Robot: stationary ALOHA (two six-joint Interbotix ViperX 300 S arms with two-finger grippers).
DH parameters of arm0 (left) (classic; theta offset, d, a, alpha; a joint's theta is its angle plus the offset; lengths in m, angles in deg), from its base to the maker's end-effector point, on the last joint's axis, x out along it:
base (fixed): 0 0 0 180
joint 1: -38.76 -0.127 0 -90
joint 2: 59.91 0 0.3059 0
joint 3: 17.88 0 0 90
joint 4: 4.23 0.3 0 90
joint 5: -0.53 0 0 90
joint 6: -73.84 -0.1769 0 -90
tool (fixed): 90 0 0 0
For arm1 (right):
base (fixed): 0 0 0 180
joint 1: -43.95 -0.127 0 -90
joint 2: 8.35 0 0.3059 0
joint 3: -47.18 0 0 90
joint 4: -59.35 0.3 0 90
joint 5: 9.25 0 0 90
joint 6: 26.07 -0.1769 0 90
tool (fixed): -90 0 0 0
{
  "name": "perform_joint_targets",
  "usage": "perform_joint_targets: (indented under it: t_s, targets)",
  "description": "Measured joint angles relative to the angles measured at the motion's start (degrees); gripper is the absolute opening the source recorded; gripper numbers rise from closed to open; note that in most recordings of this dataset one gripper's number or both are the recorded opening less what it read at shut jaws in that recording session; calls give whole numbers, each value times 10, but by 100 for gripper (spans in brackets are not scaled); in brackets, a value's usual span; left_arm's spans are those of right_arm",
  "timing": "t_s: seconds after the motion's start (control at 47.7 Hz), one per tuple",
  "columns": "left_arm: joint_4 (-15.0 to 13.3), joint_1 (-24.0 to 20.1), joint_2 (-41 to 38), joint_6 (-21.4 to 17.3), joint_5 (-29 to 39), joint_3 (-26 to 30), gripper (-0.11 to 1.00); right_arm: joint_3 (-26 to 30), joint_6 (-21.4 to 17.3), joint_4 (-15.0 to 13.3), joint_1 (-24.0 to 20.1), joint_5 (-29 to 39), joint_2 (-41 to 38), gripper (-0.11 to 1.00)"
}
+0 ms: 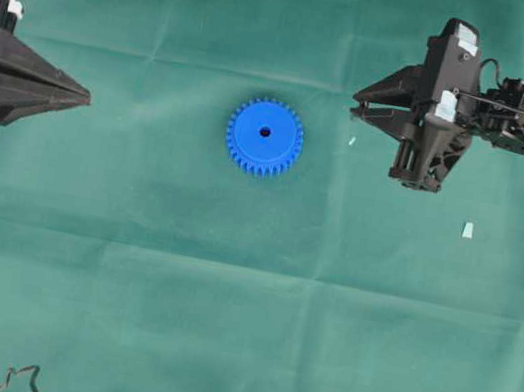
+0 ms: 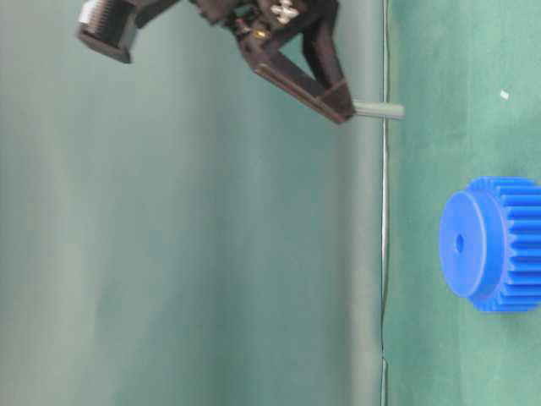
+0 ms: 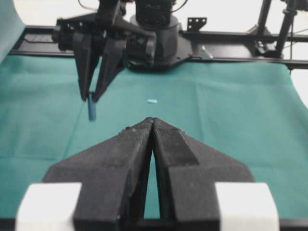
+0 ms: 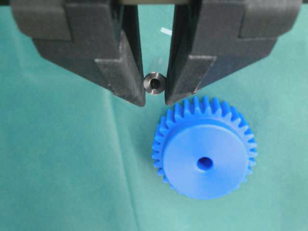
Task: Insert the shaft into the center hole of the gear.
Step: 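Lower the right gripper and close it around the silver shaft, then lift the shaft and carry it left over the blue gear's center hole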
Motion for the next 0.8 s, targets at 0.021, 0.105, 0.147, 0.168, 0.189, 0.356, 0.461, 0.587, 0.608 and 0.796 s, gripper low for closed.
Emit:
perform_joint_targets:
  t_s: [0.021,0.105,0.147,0.168,0.189,0.356,0.461,0.587,0.608,0.796]
  targets:
    - [0,0,0,0,0,0,0,1,1,0,0,4,2,20]
    - [0,0,0,0,1,0,0,2,1,0,-1,8,3,20]
    - [1,0,-1,0,1,0,0,2,-1,0,-2,8,4,20]
    - [1,0,0,0,1,0,0,2,0,0,-3,8,4,20]
    - [0,0,0,0,1,0,0,2,0,0,-3,8,4,19]
    - [1,0,0,0,1,0,0,16,-2,0,-17,-5,-6,20]
    - [1,0,0,0,2,0,0,41,-3,0,-27,-11,-35,20]
    - [1,0,0,0,2,0,0,82,-2,0,-38,-12,-75,20]
    - [1,1,0,0,2,0,0,91,-2,0,-40,-13,-84,19]
    - [1,0,0,0,2,-1,0,147,-1,-1,-49,-13,-138,20]
